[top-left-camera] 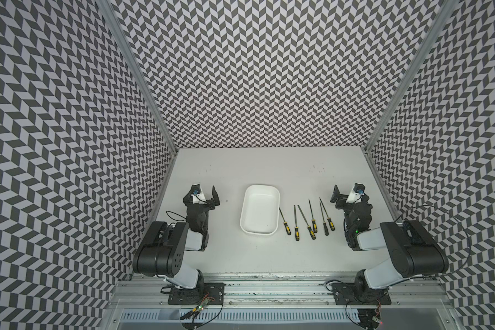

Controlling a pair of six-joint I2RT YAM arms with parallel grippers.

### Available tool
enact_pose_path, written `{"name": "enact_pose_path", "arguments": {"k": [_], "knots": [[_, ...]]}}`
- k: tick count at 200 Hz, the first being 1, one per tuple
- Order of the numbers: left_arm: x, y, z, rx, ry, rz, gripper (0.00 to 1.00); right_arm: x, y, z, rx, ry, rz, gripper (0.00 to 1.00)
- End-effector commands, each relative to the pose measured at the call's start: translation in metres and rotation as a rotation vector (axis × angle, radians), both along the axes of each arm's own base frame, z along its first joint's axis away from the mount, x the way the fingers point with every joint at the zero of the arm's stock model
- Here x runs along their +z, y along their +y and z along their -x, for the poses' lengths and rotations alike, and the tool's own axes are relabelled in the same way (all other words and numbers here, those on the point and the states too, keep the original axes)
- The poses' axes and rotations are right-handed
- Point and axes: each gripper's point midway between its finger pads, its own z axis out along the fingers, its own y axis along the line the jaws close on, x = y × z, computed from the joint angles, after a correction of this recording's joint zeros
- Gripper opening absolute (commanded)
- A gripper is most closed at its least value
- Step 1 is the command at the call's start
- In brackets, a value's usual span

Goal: Put the file tool into the storage box
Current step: Pick up the file tool from the center of the board.

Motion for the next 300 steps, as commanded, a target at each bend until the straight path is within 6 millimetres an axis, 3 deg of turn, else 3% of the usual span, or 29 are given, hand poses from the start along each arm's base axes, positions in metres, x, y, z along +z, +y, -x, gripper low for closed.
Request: {"name": "enact_pose_path", "arguments": {"k": [1, 21, 37, 50, 65, 74, 89, 103, 117, 137, 180, 211, 235, 256, 300], "knots": [[0.004, 0.001, 0.002, 0.007, -0.018, -0.008, 1.0, 0.012, 0.001, -0.003, 0.003, -0.03, 0.001, 0.99], [0.004, 0.001, 0.001, -0.007, -0.012, -0.002, 1.0, 0.016, 0.007, -0.008, 0.018, -0.017, 0.025, 1.0], [0.008, -0.001, 0.0, 0.002, -0.005, -0.01, 1.0, 0.035, 0.02, -0.021, 0.031, 0.01, 0.082, 0.97], [0.024, -0.003, -0.008, 0.049, -0.024, -0.054, 1.0, 0.055, 0.039, -0.032, 0.061, 0.044, 0.125, 0.74], [0.034, -0.019, -0.05, 0.043, 0.184, -0.093, 1.0, 0.074, 0.059, -0.041, 0.084, 0.074, 0.136, 0.49], [0.044, -0.029, -0.074, 0.005, 0.272, -0.081, 1.0, 0.083, 0.064, -0.045, 0.061, 0.101, 0.109, 0.49], [0.061, -0.048, -0.097, -0.113, 0.307, 0.019, 1.0, 0.09, 0.074, -0.048, 0.067, 0.149, 0.006, 0.53], [0.086, -0.072, -0.1, -0.267, 0.271, 0.156, 1.0, 0.101, 0.099, -0.041, 0.125, 0.17, -0.023, 0.64], [0.109, -0.096, -0.092, -0.362, 0.239, 0.192, 1.0, 0.106, 0.135, -0.035, 0.213, 0.238, -0.007, 0.63], [0.114, -0.113, -0.08, -0.362, 0.29, 0.174, 1.0, 0.089, 0.171, -0.022, 0.305, 0.438, -0.049, 0.44], [0.108, -0.094, -0.063, -0.249, 0.335, 0.166, 1.0, 0.042, 0.19, 0.025, 0.399, 0.722, -0.241, 0.39], [0.114, -0.098, -0.065, -0.266, 0.345, 0.166, 1.0, -0.001, 0.201, 0.072, 0.485, 0.948, -0.334, 0.45], [0.119, -0.1, -0.068, -0.274, 0.347, 0.179, 1.0, -0.021, 0.22, 0.104, 0.612, 1.065, -0.394, 0.49], [0.119, -0.105, -0.066, -0.299, 0.351, 0.198, 1.0, -0.039, 0.221, 0.124, 0.618, 1.14, -0.37, 0.48], [0.112, -0.114, -0.055, -0.329, 0.366, 0.231, 1.0, -0.05, 0.225, 0.156, 0.624, 1.195, -0.33, 0.47]]}}
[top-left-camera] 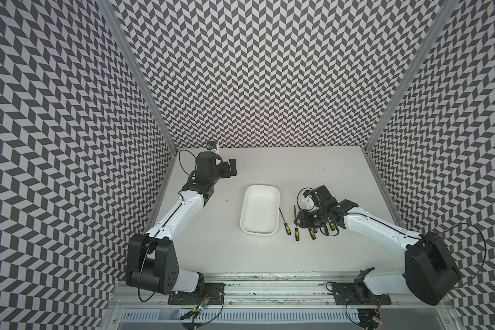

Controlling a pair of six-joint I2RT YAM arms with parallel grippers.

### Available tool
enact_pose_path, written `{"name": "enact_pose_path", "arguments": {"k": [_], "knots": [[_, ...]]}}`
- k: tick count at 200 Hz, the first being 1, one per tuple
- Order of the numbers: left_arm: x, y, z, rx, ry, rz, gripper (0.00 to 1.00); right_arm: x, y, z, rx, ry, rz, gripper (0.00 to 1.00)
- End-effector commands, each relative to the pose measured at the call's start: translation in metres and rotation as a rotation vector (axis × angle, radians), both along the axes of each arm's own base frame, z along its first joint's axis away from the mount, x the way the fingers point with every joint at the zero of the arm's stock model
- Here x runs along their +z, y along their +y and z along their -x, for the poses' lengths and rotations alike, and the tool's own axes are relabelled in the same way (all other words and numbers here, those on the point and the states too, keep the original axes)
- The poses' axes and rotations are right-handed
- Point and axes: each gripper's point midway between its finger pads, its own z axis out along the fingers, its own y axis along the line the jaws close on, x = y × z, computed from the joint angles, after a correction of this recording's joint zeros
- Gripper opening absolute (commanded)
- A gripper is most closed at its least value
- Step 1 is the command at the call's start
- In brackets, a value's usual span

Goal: Put the file tool into the storage box
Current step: Pick up the file tool from the center of the board.

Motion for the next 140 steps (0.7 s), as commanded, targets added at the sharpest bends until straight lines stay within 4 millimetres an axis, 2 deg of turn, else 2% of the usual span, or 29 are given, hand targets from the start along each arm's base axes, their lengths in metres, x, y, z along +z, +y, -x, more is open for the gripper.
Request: {"name": "enact_pose_path", "arguments": {"k": [1, 37, 91, 140], "knots": [[0.004, -0.008, 0.011, -0.028, 0.002, 0.036, 1.0, 0.006, 0.005, 0.017, 0.016, 0.014, -0.022, 0.47], [0.006, -0.014, 0.016, -0.042, -0.002, 0.039, 1.0, -0.004, -0.001, 0.031, 0.017, 0.023, 0.037, 0.48], [0.012, -0.017, 0.021, -0.055, -0.01, 0.035, 1.0, -0.027, -0.002, 0.033, 0.029, 0.032, 0.13, 0.48], [0.007, -0.021, 0.023, -0.064, 0.0, 0.022, 1.0, -0.044, -0.003, 0.03, 0.032, 0.029, 0.184, 0.48]]}}
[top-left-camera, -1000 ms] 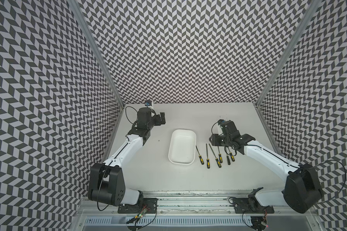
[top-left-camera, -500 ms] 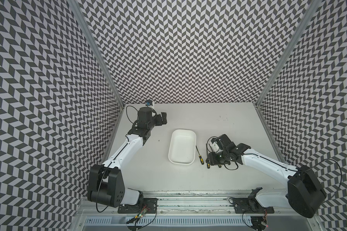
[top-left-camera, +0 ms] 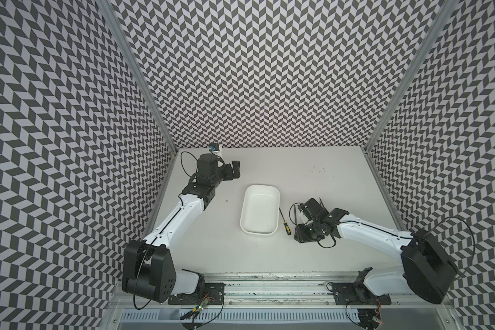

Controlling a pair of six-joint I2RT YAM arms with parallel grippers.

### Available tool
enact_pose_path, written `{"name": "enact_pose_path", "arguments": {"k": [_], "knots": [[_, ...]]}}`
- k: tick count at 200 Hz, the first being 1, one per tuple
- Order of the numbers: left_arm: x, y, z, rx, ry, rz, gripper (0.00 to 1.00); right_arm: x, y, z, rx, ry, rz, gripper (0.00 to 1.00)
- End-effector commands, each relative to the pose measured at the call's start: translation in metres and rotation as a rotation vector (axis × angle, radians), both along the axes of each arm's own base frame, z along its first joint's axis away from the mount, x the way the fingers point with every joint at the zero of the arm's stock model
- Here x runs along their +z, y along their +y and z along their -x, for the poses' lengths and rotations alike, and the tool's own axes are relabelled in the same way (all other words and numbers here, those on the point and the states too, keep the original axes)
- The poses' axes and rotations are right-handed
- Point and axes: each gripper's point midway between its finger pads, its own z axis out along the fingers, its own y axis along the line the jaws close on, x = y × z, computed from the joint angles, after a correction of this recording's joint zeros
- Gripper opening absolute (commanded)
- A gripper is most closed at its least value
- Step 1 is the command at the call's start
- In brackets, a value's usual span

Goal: Put the file tool into the storage box
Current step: Pick up the file tool from the center of the board.

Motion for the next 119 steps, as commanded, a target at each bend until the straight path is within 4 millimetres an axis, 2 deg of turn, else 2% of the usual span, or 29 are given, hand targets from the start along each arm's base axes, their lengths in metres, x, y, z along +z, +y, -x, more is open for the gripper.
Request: {"name": "enact_pose_path", "arguments": {"k": [1, 58, 119], "knots": [[0.0, -0.003, 0.007, -0.014, 0.006, -0.009, 1.0, -0.006, -0.002, -0.01, -0.014, -0.042, 0.032, 0.48], [0.004, -0.006, 0.009, -0.022, -0.002, -0.009, 1.0, -0.013, 0.006, -0.018, -0.01, -0.047, 0.031, 0.48], [0.01, -0.003, 0.01, -0.01, -0.015, -0.017, 1.0, -0.025, -0.001, -0.026, 0.008, -0.063, 0.119, 0.47]]}}
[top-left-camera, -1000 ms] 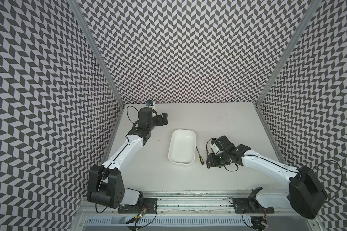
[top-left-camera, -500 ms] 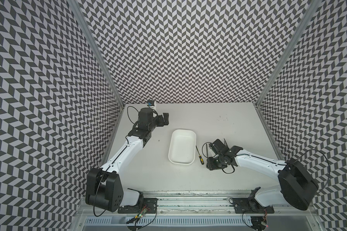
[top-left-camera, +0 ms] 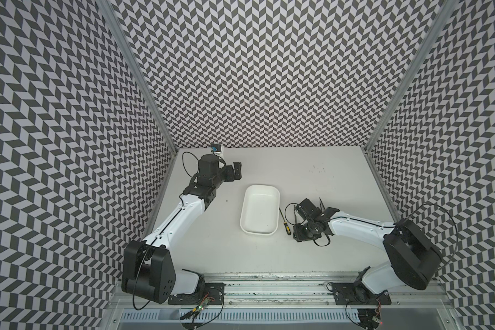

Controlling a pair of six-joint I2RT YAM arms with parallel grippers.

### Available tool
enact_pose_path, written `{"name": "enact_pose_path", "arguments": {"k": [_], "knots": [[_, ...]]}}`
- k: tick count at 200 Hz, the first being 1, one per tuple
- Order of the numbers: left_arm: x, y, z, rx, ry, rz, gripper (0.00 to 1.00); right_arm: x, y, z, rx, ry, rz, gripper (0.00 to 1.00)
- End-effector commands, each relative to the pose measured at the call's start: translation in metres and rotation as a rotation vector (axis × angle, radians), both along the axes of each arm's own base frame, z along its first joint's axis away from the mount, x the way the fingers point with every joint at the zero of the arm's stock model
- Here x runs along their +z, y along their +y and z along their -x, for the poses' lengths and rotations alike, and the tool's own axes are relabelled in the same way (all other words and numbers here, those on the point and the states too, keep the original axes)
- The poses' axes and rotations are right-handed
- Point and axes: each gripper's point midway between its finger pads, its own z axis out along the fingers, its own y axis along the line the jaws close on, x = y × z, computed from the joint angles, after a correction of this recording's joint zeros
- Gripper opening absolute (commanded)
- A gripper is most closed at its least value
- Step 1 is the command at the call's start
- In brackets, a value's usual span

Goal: Put the file tool into the storage box
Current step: Pick up the file tool from the center of the board.

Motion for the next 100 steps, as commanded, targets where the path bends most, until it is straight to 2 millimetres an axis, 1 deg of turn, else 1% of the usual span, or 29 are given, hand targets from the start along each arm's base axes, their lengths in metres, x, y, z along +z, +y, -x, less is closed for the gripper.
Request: {"name": "enact_pose_path", "arguments": {"k": [1, 14, 28, 39, 57, 75, 90, 100], "knots": [[0.011, 0.0, 0.006, -0.002, -0.023, -0.009, 1.0, -0.003, -0.002, -0.009, 0.012, -0.038, 0.048, 0.47], [0.011, 0.0, 0.005, 0.0, -0.021, -0.01, 1.0, -0.004, -0.004, -0.012, 0.017, -0.051, 0.078, 0.45], [0.012, 0.0, 0.005, 0.0, -0.024, -0.009, 1.0, -0.005, -0.007, -0.015, 0.026, -0.064, 0.119, 0.38], [0.011, 0.001, 0.005, 0.002, -0.023, -0.012, 1.0, -0.007, -0.01, -0.015, 0.033, -0.069, 0.147, 0.31], [0.013, 0.001, 0.005, 0.004, -0.026, -0.015, 1.0, -0.012, -0.013, -0.013, 0.044, -0.065, 0.178, 0.17], [0.015, 0.002, 0.005, 0.006, -0.029, -0.012, 1.0, -0.015, -0.016, -0.01, 0.039, -0.059, 0.184, 0.08], [0.019, -0.002, 0.006, -0.012, -0.037, 0.003, 1.0, -0.008, -0.014, -0.01, 0.033, -0.068, 0.166, 0.05], [0.023, -0.006, 0.006, -0.029, -0.041, 0.015, 1.0, 0.003, -0.01, -0.014, 0.024, -0.085, 0.142, 0.05]]}}
